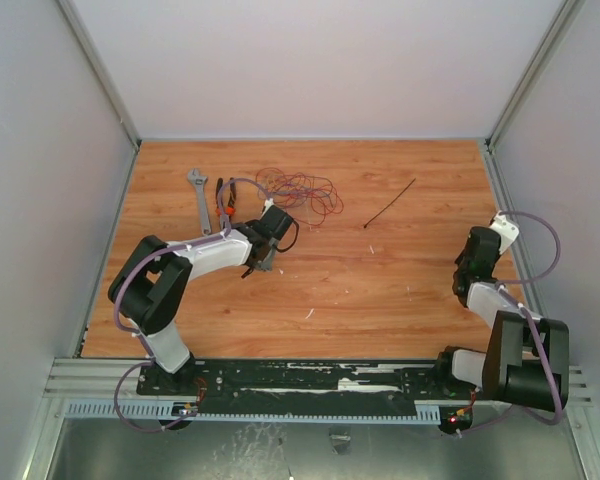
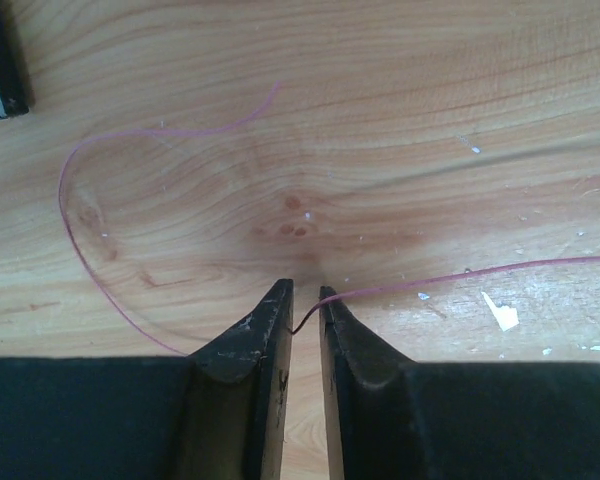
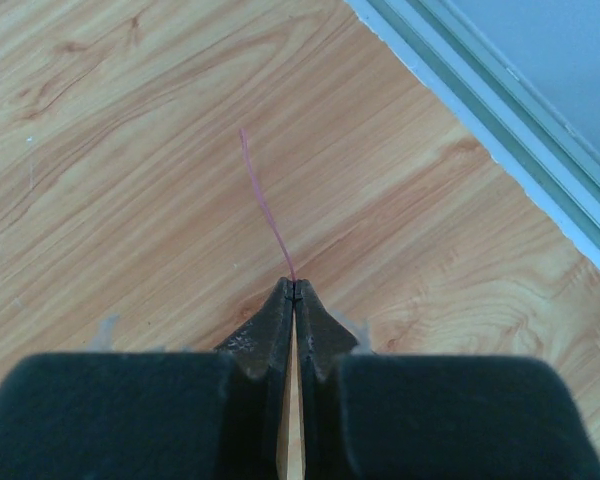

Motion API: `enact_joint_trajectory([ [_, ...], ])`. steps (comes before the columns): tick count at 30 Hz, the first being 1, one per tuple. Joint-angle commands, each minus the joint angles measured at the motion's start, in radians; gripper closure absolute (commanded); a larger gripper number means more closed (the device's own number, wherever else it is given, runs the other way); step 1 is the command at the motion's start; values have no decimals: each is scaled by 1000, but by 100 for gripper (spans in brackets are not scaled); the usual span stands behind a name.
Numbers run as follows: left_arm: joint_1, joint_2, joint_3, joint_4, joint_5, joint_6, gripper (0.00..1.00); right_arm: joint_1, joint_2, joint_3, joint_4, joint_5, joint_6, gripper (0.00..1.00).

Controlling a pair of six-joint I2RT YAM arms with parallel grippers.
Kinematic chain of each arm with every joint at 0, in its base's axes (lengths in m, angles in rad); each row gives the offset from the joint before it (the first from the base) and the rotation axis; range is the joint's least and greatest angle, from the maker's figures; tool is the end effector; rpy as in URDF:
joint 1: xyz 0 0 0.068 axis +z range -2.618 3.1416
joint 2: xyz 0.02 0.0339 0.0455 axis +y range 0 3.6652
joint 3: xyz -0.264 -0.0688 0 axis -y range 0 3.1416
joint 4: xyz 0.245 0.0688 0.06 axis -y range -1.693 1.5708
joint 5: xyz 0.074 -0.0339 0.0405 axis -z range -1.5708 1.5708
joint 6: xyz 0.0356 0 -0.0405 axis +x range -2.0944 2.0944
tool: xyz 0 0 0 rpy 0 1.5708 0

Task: Zip-tie the wires
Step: Place the cable at the center of the board.

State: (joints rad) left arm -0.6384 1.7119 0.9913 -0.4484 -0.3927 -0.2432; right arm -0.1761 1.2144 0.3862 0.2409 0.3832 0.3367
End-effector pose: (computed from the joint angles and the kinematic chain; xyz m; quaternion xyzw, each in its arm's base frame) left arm 0.2672 -0.1813 0.1599 0.1505 0.9500 0.0894 0.2586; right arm 0.2210 -0.0528 0.1617 0.3064 0.8143 -0.1301 0.4755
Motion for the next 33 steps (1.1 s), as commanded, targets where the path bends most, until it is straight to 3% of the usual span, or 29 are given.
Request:
enact_joint_trajectory([
  [1,-9,31,-23,5,25,-8,75,-27,17,21,80,41,-5,100],
  [11,-9,26,-41,-2,31,-7,57,-73,87,63,84,-8,1,100],
  [16,-9,20,-37,-15,50,-8,43,-76,120,78,74,-47,7,100],
  [24,-9,7,-39,-23,95,-10,33,-77,141,74,69,-45,15,81],
  [33,-10,-26,-36,-42,134,-14,11,-76,117,107,34,-98,16,55],
])
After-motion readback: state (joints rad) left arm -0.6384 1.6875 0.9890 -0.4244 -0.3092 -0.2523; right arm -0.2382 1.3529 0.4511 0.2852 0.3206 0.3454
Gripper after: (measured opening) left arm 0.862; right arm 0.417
